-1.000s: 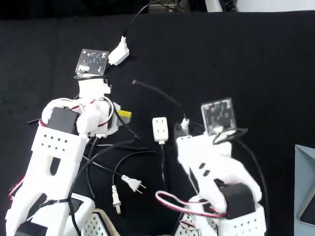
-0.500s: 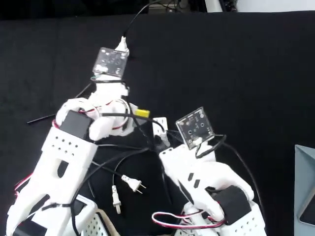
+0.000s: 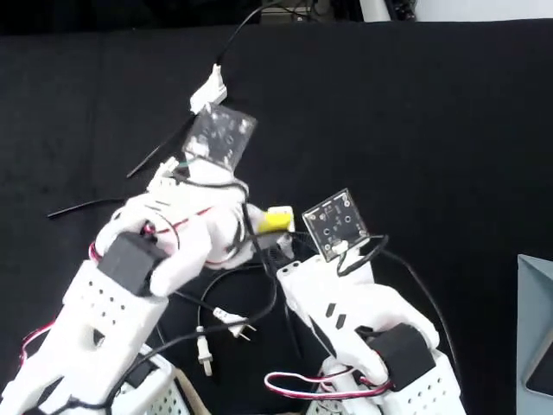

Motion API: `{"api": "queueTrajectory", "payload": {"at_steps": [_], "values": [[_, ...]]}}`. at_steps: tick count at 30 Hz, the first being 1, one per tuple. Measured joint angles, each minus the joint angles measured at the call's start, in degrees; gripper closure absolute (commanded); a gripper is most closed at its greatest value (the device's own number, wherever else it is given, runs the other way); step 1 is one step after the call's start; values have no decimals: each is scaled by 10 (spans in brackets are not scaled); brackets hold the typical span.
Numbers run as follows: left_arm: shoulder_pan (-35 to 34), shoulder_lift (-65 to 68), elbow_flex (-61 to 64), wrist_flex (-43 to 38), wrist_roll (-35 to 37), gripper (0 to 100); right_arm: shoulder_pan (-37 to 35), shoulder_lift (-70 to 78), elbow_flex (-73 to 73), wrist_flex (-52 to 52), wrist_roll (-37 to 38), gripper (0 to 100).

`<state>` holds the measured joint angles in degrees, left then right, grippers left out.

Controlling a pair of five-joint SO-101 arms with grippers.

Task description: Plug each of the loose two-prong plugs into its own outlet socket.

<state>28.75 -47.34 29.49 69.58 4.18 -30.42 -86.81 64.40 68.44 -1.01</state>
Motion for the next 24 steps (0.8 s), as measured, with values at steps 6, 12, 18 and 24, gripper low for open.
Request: {"api": "queueTrajectory", "payload": {"at_steps": [6,12,18,24], "values": [[16,-17,25,-2,-24,707,-3,2,1,0,1,986],[14,-18,25,-3,-27,707,1,2,1,0,1,985],[-85,-9,25,-18,-13,706,85,2,1,0,1,984],[-124,98,0,-19,-13,706,159,2,1,-7,17,984]]}}
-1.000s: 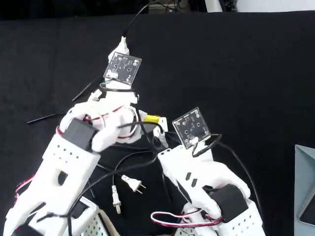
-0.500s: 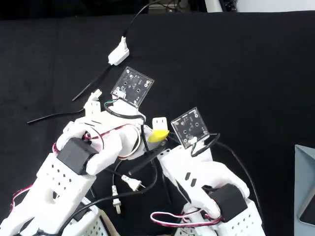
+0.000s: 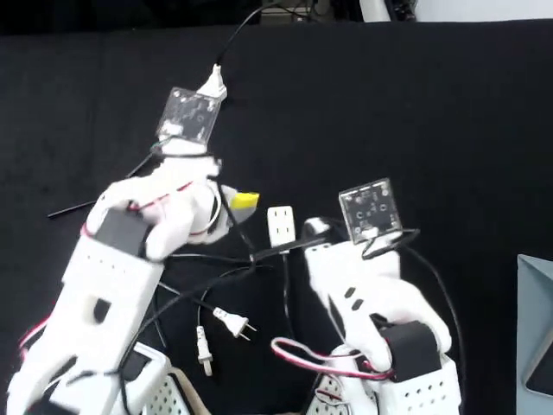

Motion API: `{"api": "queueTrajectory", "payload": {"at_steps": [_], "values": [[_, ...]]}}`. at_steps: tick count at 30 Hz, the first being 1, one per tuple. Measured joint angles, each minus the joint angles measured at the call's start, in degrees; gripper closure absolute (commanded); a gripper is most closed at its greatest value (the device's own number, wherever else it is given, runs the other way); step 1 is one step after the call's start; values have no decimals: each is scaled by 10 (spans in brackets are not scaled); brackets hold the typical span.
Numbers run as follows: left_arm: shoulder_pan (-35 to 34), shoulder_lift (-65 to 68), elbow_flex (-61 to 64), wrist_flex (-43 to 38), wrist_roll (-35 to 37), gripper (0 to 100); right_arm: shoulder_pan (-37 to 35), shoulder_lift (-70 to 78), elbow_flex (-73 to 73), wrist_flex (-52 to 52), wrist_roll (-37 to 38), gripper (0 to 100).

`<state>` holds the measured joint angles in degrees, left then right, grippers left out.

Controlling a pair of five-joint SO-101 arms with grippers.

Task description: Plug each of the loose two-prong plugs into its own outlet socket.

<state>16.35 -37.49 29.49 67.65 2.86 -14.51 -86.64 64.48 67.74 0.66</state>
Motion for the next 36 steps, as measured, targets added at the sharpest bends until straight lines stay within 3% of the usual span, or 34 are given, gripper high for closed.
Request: {"api": "queueTrajectory", "payload": {"at_steps": [7,13,22,29,36], "values": [[-2,234,-117,21,3,652,93,11,8,-30,4,984],[21,408,-272,79,47,652,104,63,8,-30,4,984],[30,617,-405,85,86,653,105,75,8,-30,4,984],[55,693,-452,82,142,654,133,75,8,-30,4,984],[70,697,-454,85,146,657,164,75,8,-30,16,984]]}}
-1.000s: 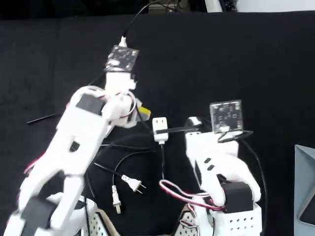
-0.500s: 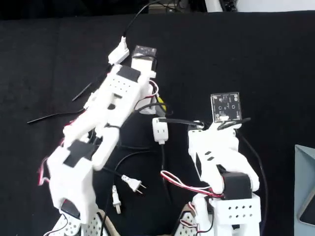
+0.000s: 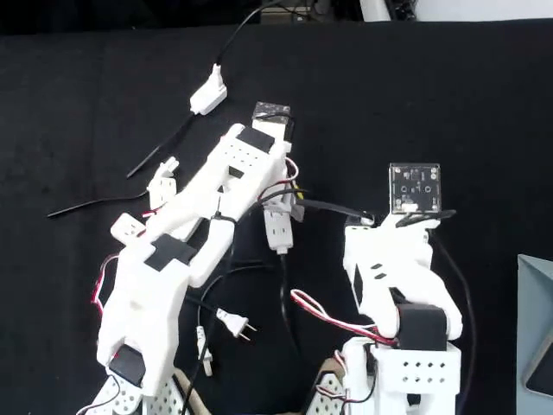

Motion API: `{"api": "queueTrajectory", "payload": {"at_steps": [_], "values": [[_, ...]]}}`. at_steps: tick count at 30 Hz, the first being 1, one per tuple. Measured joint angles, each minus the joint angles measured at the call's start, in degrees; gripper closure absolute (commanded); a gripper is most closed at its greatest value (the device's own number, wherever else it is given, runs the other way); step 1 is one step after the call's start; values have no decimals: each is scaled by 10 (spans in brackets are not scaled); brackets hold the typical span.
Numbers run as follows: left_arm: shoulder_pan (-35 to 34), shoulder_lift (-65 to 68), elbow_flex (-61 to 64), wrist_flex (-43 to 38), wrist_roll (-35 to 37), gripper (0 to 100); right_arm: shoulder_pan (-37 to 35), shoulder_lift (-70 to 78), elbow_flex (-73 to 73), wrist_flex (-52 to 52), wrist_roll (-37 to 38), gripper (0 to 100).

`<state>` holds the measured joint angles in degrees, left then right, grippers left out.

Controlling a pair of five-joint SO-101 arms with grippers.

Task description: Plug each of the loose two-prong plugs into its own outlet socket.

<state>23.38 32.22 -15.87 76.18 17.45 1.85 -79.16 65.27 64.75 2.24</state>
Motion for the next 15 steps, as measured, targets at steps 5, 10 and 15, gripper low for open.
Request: {"api": "queueTrajectory", "payload": {"at_steps": [5,10,15], "values": [[-1,0,0,7,0,657,3,0,0,0,4,984],[19,0,5,11,4,658,3,0,0,0,4,984],[48,0,42,-5,22,754,3,0,0,0,4,984]]}}
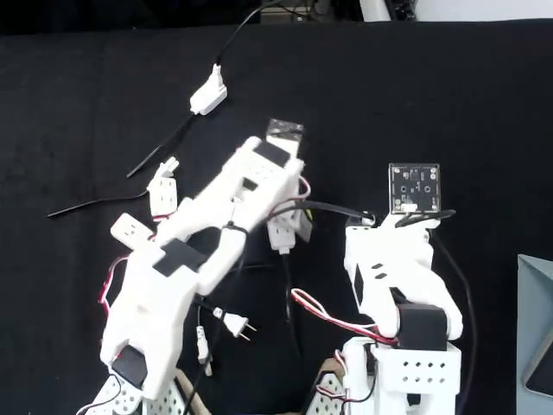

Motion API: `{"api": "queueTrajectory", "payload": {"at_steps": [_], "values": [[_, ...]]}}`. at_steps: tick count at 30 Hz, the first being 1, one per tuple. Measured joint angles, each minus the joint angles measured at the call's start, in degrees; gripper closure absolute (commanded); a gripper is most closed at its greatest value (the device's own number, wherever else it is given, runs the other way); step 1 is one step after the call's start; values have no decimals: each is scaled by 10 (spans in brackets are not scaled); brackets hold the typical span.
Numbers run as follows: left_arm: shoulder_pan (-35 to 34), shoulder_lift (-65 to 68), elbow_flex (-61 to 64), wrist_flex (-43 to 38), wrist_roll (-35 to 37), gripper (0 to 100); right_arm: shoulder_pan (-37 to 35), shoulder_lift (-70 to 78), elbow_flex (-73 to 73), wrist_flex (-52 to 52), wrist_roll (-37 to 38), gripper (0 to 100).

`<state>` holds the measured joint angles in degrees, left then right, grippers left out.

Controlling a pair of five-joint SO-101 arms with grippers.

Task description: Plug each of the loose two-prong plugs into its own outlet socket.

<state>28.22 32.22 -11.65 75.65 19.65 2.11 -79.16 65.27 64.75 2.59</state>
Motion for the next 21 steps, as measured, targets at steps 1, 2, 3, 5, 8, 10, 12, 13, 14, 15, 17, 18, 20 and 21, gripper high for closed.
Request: {"api": "queueTrajectory", "payload": {"at_steps": [1,2,3,5,8,10,12,13,14,15,17,18,20,21], "values": [[0,0,0,-2,0,800,0,0,0,0,0,984],[0,0,0,-3,0,845,0,0,0,0,0,984],[-2,0,0,-4,2,884,0,0,0,0,0,984],[-4,0,-3,-7,4,950,0,0,0,0,0,984],[-13,0,-5,-7,3,964,0,0,0,0,0,984],[-21,0,-8,1,-21,972,0,0,0,0,0,985],[-25,0,-21,25,-60,972,0,0,0,0,0,985],[-27,0,-26,41,-83,972,0,0,0,0,0,985],[-29,0,-32,55,-110,972,0,0,0,0,0,985],[-29,-4,-33,68,-142,972,0,0,0,0,0,985],[-29,-18,-34,92,-207,972,0,0,0,0,0,985],[-29,-26,-34,103,-244,972,0,0,0,0,0,985],[-32,-40,-34,129,-320,972,0,0,0,0,0,985],[-35,-42,-34,142,-360,972,0,0,0,0,0,985]]}}
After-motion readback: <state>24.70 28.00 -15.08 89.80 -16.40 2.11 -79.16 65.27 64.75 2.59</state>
